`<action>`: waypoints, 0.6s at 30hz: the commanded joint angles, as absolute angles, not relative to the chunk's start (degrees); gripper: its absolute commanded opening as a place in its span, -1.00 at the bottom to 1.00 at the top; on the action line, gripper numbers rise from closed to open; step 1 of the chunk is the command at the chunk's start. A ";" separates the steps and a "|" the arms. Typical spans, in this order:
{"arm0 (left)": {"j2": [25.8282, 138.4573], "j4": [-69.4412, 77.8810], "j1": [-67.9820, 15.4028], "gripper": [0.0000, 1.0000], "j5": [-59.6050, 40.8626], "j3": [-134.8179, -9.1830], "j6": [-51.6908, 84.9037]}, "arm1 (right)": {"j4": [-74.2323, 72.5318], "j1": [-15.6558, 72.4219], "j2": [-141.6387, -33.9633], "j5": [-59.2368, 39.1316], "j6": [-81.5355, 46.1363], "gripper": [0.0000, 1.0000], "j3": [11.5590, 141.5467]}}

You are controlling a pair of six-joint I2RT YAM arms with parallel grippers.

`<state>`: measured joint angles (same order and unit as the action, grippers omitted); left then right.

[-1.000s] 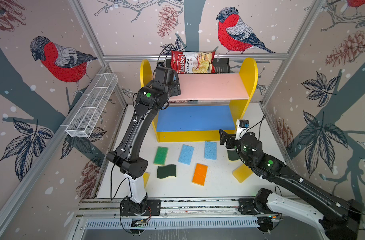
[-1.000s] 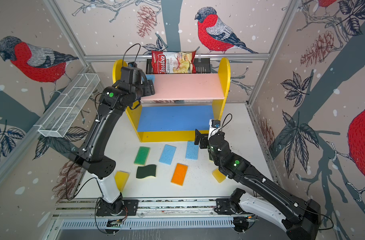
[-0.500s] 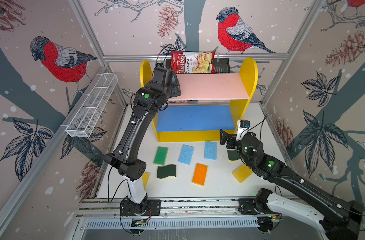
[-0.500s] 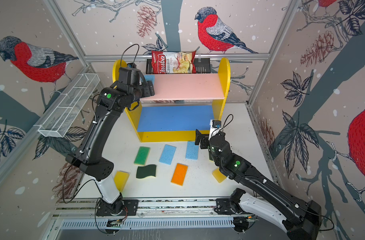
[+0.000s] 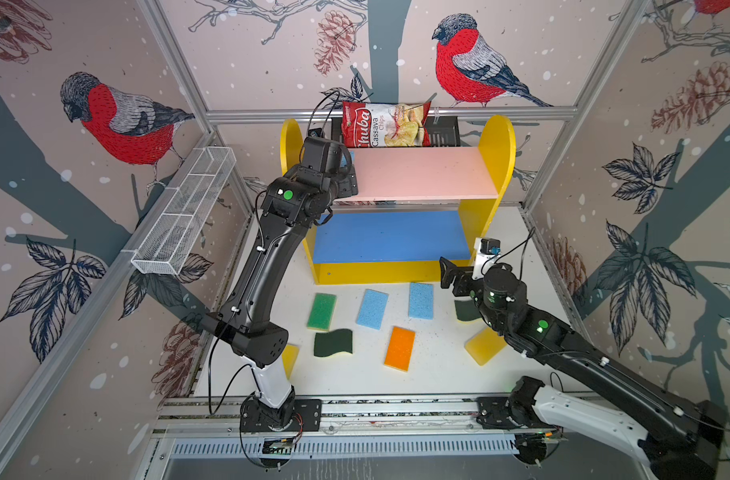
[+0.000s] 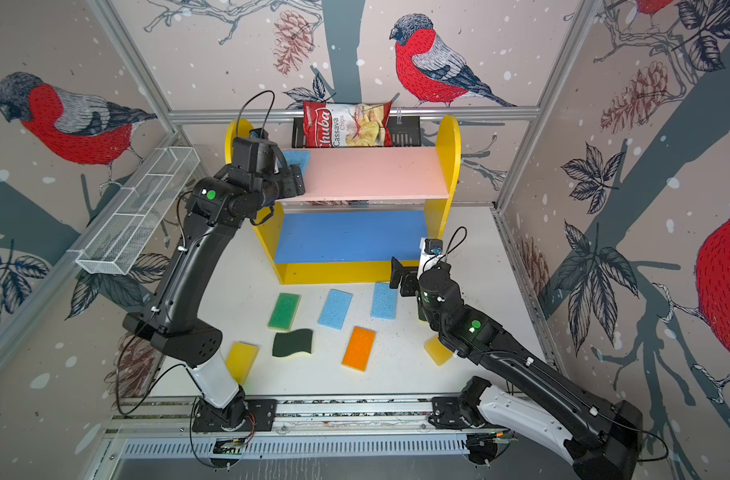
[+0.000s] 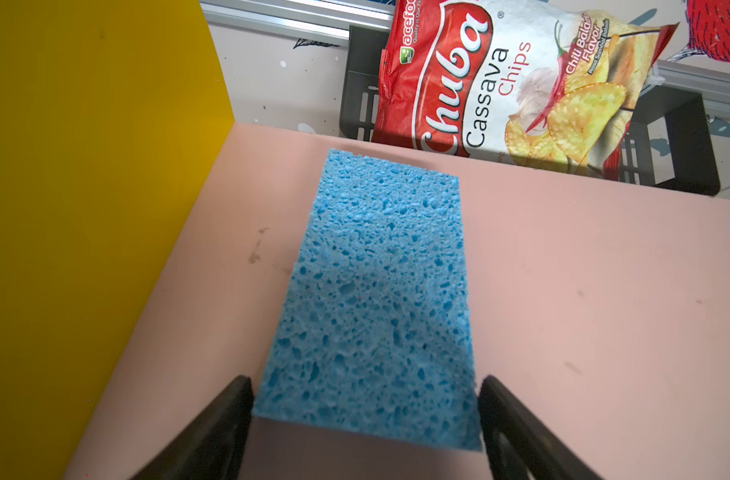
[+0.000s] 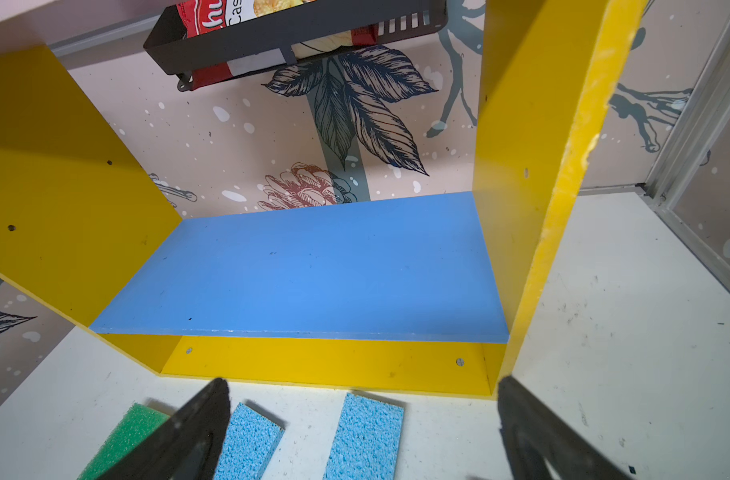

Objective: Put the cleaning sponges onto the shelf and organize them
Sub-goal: 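Move the held light blue sponge over the pink upper shelf with the left gripper, then lower the light blue sponge onto the pink shelf and open the left gripper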

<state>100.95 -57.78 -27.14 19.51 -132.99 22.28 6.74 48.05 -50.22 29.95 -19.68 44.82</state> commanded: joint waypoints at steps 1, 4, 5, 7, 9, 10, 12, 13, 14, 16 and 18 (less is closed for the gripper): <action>100.60 -61.95 -27.16 0.69 14.42 -131.31 21.99 | 7.06 48.06 -50.28 30.07 -20.11 0.99 45.43; 101.15 -62.13 -27.16 0.69 13.98 -131.39 21.37 | 7.29 48.16 -50.26 30.03 -20.52 0.99 45.62; 101.41 -62.14 -27.16 0.69 13.33 -131.35 21.25 | 7.43 48.16 -50.19 29.97 -20.62 0.99 45.71; 101.94 -61.96 -27.16 0.69 11.72 -131.44 20.92 | 7.51 48.18 -49.94 30.12 -20.74 0.99 45.71; 102.22 -61.79 -27.11 0.69 10.34 -131.61 20.86 | 7.58 48.16 -49.84 30.17 -20.83 0.99 45.79; 102.22 -61.63 -27.15 0.69 10.06 -131.57 20.92 | 7.67 48.15 -49.84 30.21 -20.83 0.99 45.79; 101.83 -61.74 -27.24 0.69 10.72 -131.50 21.27 | 7.87 48.16 -49.92 30.24 -20.85 0.99 46.04; 101.65 -61.76 -27.22 0.69 10.94 -131.48 21.35 | 7.96 48.16 -49.99 30.17 -20.83 0.99 46.15; 101.14 -61.79 -27.12 0.69 10.96 -131.36 21.40 | 7.99 48.17 -50.01 30.15 -20.79 0.99 46.31; 100.45 -61.61 -27.15 0.69 10.22 -131.07 21.35 | 8.13 48.14 -50.14 30.19 -20.75 0.99 46.48; 99.67 -61.40 -27.21 0.69 9.22 -130.68 21.16 | 8.25 48.16 -50.19 30.20 -20.82 0.99 46.65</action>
<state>100.31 -54.74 -27.14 13.26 -131.41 19.99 8.21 48.10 -50.11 29.98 -19.90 46.11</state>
